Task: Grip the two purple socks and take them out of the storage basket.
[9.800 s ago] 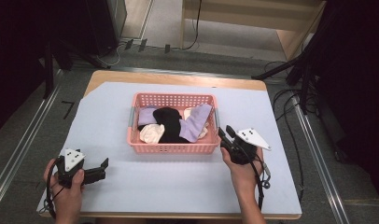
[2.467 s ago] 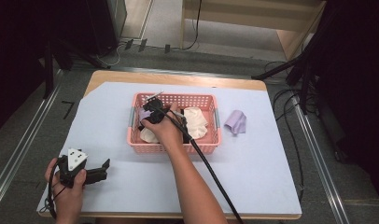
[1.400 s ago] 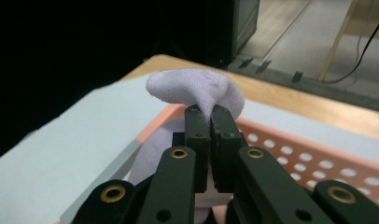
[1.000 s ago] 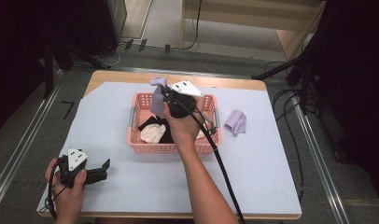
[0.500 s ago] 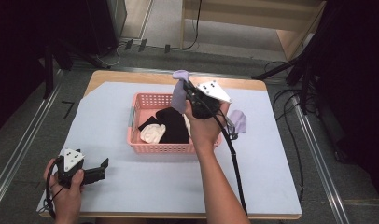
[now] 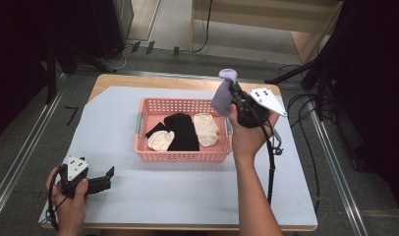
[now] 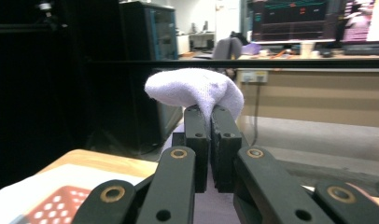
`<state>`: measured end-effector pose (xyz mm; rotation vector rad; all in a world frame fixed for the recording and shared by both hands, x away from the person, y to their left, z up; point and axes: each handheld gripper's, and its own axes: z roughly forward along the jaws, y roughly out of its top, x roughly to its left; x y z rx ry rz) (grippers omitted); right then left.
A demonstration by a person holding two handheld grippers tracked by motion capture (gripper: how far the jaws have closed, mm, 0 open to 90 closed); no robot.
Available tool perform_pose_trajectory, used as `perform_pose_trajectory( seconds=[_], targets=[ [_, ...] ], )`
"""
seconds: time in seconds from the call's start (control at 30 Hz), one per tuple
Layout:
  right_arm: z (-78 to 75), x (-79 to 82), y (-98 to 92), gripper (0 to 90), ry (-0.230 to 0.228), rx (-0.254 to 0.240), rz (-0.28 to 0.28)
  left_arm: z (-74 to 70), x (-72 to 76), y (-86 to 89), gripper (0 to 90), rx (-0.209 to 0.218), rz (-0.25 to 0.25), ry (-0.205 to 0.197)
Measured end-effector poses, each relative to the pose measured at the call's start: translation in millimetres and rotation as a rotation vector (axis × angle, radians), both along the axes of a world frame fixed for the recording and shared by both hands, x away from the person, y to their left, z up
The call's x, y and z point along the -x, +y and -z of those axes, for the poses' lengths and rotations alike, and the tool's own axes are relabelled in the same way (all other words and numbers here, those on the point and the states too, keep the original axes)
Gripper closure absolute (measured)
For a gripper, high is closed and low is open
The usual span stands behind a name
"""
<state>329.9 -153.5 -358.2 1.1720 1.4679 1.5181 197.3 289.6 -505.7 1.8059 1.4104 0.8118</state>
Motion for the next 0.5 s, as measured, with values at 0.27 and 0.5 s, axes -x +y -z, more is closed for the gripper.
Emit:
perform_pose_trajectory(
  seconds=[0.27, 0.5],
  targets=[
    [15.8, 1.6, -45.8, 87.6, 0.032, -0.009, 0.096, 0.0, 0.0, -0.4, 0.3, -0.007, 0.001, -0.002],
    [55.1, -7.7, -72.4, 86.9, 0.139, -0.004, 0.148, 0.1, 0.0, -0.6, 0.3, -0.005, 0.000, -0.002]
  ],
)
